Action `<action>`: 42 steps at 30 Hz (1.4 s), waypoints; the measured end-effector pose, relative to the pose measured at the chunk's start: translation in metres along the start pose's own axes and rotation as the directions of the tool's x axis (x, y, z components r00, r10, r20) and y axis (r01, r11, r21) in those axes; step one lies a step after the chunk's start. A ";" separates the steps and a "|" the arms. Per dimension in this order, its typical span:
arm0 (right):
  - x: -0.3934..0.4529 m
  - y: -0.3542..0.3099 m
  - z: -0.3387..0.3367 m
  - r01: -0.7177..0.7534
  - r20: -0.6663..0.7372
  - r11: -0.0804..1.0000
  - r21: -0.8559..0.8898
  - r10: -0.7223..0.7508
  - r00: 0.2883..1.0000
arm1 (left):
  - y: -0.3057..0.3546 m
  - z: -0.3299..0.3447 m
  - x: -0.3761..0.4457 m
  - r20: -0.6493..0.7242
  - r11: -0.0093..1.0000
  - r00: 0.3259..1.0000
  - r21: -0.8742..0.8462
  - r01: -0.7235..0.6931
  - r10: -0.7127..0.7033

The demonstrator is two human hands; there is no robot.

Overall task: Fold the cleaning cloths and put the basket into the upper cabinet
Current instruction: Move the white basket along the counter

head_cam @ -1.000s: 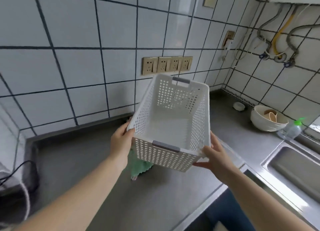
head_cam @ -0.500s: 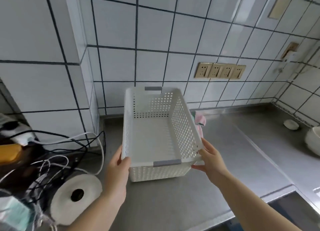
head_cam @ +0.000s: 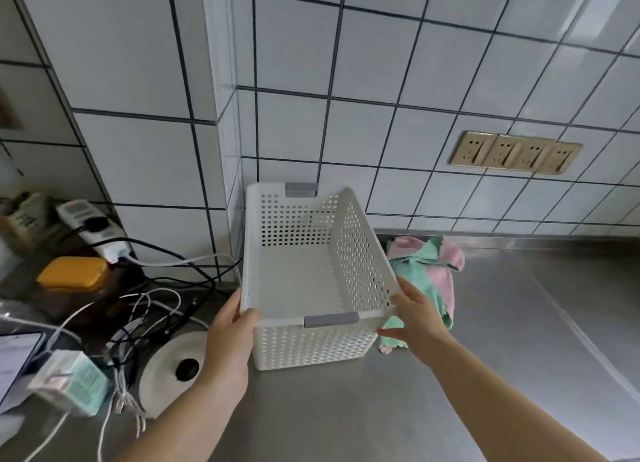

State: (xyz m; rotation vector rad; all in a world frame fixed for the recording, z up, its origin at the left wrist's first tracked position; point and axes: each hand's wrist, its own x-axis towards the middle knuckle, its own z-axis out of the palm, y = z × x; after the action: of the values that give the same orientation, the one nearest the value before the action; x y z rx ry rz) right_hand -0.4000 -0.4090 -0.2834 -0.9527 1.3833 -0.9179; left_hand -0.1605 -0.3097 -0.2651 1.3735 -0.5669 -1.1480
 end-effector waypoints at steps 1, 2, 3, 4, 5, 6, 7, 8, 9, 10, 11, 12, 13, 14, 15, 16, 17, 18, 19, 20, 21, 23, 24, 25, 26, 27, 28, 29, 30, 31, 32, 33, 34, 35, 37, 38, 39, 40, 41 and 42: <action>0.003 -0.003 0.001 -0.003 0.008 1.000 -0.003 0.003 1.000 | 0.001 0.001 0.002 -0.012 1.000 1.000 -0.007 -0.001 0.001; 0.004 -0.006 0.003 -0.004 0.010 1.000 -0.003 0.004 1.000 | 0.002 0.002 0.003 -0.014 1.000 1.000 -0.011 -0.001 0.001; 0.007 -0.009 0.004 -0.005 0.012 1.000 -0.001 0.005 1.000 | 0.004 0.003 0.006 -0.019 1.000 1.000 -0.012 0.002 -0.003; 0.010 -0.011 0.006 -0.009 0.014 1.000 -0.003 0.009 1.000 | 0.005 0.003 0.008 -0.024 1.000 1.000 -0.012 0.006 -0.006; 0.011 -0.012 0.007 -0.009 0.024 1.000 -0.007 0.009 1.000 | 0.006 0.003 0.011 -0.033 1.000 0.999 -0.010 0.012 -0.013; 0.014 -0.013 0.009 -0.008 0.038 1.000 -0.015 0.009 0.999 | 0.007 0.003 0.015 -0.045 1.000 0.999 -0.012 0.016 -0.016; 0.015 -0.015 0.011 -0.006 0.051 1.000 -0.021 0.007 0.999 | 0.008 0.003 0.018 -0.054 1.000 0.998 -0.011 0.019 -0.020; 0.018 -0.017 0.013 -0.003 0.058 1.000 -0.027 0.005 0.998 | 0.010 0.003 0.023 -0.061 1.000 0.998 -0.010 0.018 -0.018; 0.020 -0.018 0.015 -0.002 0.065 1.000 -0.029 0.003 0.998 | 0.011 0.003 0.027 -0.069 1.000 0.997 -0.007 0.017 -0.017; 0.022 -0.018 0.017 -0.003 0.074 1.000 -0.031 0.005 0.997 | 0.013 0.003 0.031 -0.079 1.000 0.997 -0.006 0.016 -0.017; 0.023 -0.019 0.019 -0.004 0.090 1.000 -0.028 0.007 0.996 | 0.014 0.002 0.036 -0.090 1.000 0.996 -0.001 0.019 -0.019; 0.024 -0.018 0.021 -0.007 0.108 1.000 -0.023 0.010 0.994 | 0.016 0.001 0.040 -0.102 1.000 0.995 0.004 0.023 -0.022; 0.024 -0.018 0.022 -0.008 0.124 1.000 -0.019 0.011 0.992 | 0.017 0.000 0.043 -0.114 1.000 0.993 0.010 0.029 -0.028; 0.025 -0.018 0.024 -0.009 0.133 1.000 -0.017 0.011 0.991 | 0.018 -0.001 0.046 -0.123 0.999 0.992 0.012 0.034 -0.033; 0.026 -0.017 0.025 -0.011 0.140 1.000 -0.015 0.013 0.990 | 0.018 -0.003 0.049 -0.128 0.999 0.991 0.011 0.043 -0.041; 0.026 -0.017 0.025 -0.014 0.141 1.000 -0.014 0.016 0.990 | 0.018 -0.003 0.050 -0.128 0.999 0.991 0.008 0.049 -0.047; 0.027 -0.017 0.025 -0.016 0.146 1.000 -0.009 0.017 0.989 | 0.018 -0.004 0.050 -0.126 0.999 0.991 0.006 0.051 -0.050; 0.027 -0.017 0.025 -0.017 0.149 1.000 -0.005 0.018 0.989 | 0.018 -0.004 0.050 -0.126 0.999 0.991 0.006 0.051 -0.050; 0.028 -0.017 0.025 -0.019 0.153 1.000 -0.004 0.019 0.988 | 0.018 -0.004 0.050 -0.127 0.999 0.991 0.010 0.050 -0.048; 0.028 -0.017 0.025 -0.019 0.153 1.000 -0.005 0.020 0.988 | 0.018 -0.004 0.050 -0.127 0.999 0.991 0.010 0.045 -0.044; 0.027 -0.017 0.025 -0.019 0.152 1.000 -0.007 0.020 0.988 | 0.018 -0.004 0.049 -0.127 0.999 0.991 0.008 0.042 -0.041; 0.026 -0.017 0.025 -0.022 0.145 1.000 -0.010 0.023 0.989 | 0.017 -0.004 0.048 -0.121 0.999 0.992 -0.007 0.033 -0.034; 0.026 -0.017 0.025 -0.027 0.137 1.000 -0.009 0.028 0.990 | 0.016 -0.005 0.048 -0.118 1.000 0.993 -0.014 0.027 -0.028; 0.025 -0.017 0.026 -0.034 0.130 0.999 -0.004 0.035 0.991 | 0.015 -0.006 0.048 -0.113 1.000 0.993 -0.019 0.019 -0.021; 0.024 -0.017 0.027 -0.039 0.117 0.999 0.000 0.038 0.992 | 0.015 -0.008 0.048 -0.105 1.000 0.994 -0.022 0.010 -0.013; 0.022 -0.017 0.028 -0.037 0.109 0.999 0.000 0.037 0.993 | 0.014 -0.010 0.048 -0.097 1.000 0.995 -0.029 0.001 -0.004; 0.018 -0.017 0.029 -0.030 0.096 1.000 -0.007 0.031 0.995 | 0.014 -0.012 0.047 -0.088 0.999 0.996 -0.037 -0.009 0.006; 0.015 -0.016 0.031 -0.018 0.081 1.000 -0.011 0.019 0.997 | 0.015 -0.013 0.047 -0.085 0.999 0.996 -0.039 -0.019 0.015; 0.012 -0.015 0.032 -0.004 0.065 1.000 -0.008 0.005 0.998 | 0.016 -0.015 0.046 -0.086 0.999 0.996 -0.034 -0.033 0.030; 0.009 -0.015 0.033 0.009 0.043 1.000 0.007 -0.009 0.999 | 0.017 -0.016 0.046 -0.088 0.998 0.995 -0.027 -0.052 0.050; 0.004 -0.014 0.034 0.024 0.007 0.999 0.029 -0.025 1.000 | 0.019 -0.020 0.045 -0.077 0.997 0.994 -0.017 -0.080 0.078; 0.000 -0.014 0.034 0.044 -0.025 0.998 0.044 -0.043 0.999 | 0.021 -0.023 0.045 -0.063 0.994 0.992 -0.005 -0.111 0.110; -0.007 -0.013 0.035 0.074 -0.056 0.996 0.048 -0.071 0.996 | 0.023 -0.026 0.044 -0.043 0.990 0.989 0.007 -0.144 0.144; -0.013 -0.014 0.037 0.108 -0.076 0.993 0.046 -0.104 0.992 | 0.026 -0.030 0.043 -0.021 0.985 0.985 0.018 -0.173 0.174; -0.029 -0.014 0.042 0.171 -0.126 0.984 0.042 -0.164 0.978 | 0.029 -0.040 0.041 0.039 0.973 0.974 0.039 -0.226 0.225; -0.039 -0.013 0.046 0.193 -0.157 0.980 0.047 -0.184 0.970 | 0.030 -0.047 0.039 0.073 0.968 0.968 0.043 -0.245 0.242; -0.050 -0.011 0.050 0.207 -0.183 0.977 0.053 -0.194 0.964 | 0.030 -0.053 0.036 0.108 0.965 0.961 0.044 -0.259 0.253; -0.061 -0.008 0.055 0.216 -0.206 0.975 0.056 -0.201 0.958 | 0.031 -0.060 0.033 0.145 0.962 0.954 0.039 -0.270 0.262; -0.074 -0.002 0.061 0.225 -0.238 0.972 0.063 -0.204 0.950 | 0.033 -0.068 0.030 0.195 0.960 0.944 0.033 -0.278 0.267; -0.090 0.006 0.068 0.237 -0.278 0.968 0.080 -0.207 0.938 | 0.035 -0.077 0.026 0.252 0.959 0.931 0.030 -0.280 0.264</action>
State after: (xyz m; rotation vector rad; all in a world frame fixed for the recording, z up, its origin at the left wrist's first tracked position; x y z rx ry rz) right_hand -0.3312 -0.3226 -0.2581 -0.9367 1.4504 -1.3229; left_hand -0.0724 -0.3036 -0.2540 1.1696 -0.9512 -1.0844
